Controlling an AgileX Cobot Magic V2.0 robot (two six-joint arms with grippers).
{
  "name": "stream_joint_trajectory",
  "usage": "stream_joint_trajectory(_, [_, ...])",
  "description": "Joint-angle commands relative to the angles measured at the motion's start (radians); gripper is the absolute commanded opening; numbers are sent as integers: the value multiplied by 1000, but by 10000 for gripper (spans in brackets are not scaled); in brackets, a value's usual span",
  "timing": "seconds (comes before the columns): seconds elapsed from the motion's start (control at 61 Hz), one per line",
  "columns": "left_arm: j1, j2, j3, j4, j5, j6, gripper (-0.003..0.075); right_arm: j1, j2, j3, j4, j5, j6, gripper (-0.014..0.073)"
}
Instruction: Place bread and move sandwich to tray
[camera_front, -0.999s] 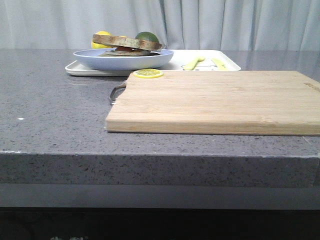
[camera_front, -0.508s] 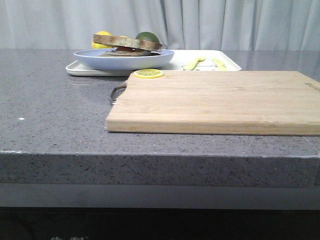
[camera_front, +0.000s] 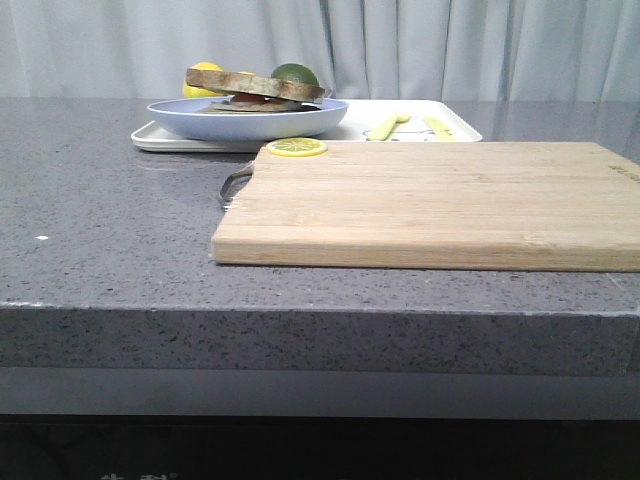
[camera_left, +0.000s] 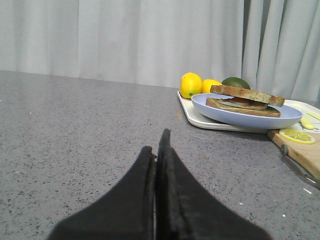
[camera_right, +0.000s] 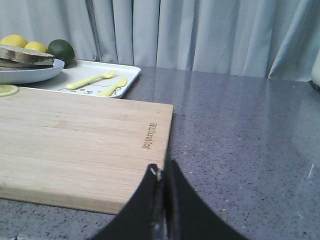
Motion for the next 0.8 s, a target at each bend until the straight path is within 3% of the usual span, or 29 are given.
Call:
stream_joint_trajectory(0.0, [-6, -21, 5, 3, -70, 0, -18, 2, -24, -3, -71, -86, 86, -67])
stream_joint_trajectory(0.131, [-6, -21, 5, 3, -70, 0, -18, 2, -24, -3, -339, -90, 365, -67])
stream_joint_trajectory(0.213, [-6, -21, 5, 3, -70, 0, -18, 2, -24, -3, -411, -90, 461, -67])
stream_joint_trajectory(0.606, [-6, -21, 5, 3, -70, 0, -18, 0, -24, -3, -411, -98, 471, -67])
stream_joint_trajectory(0.786, [-6, -21, 5, 3, -70, 0, -18, -56, -24, -3, -411, -98, 471, -67])
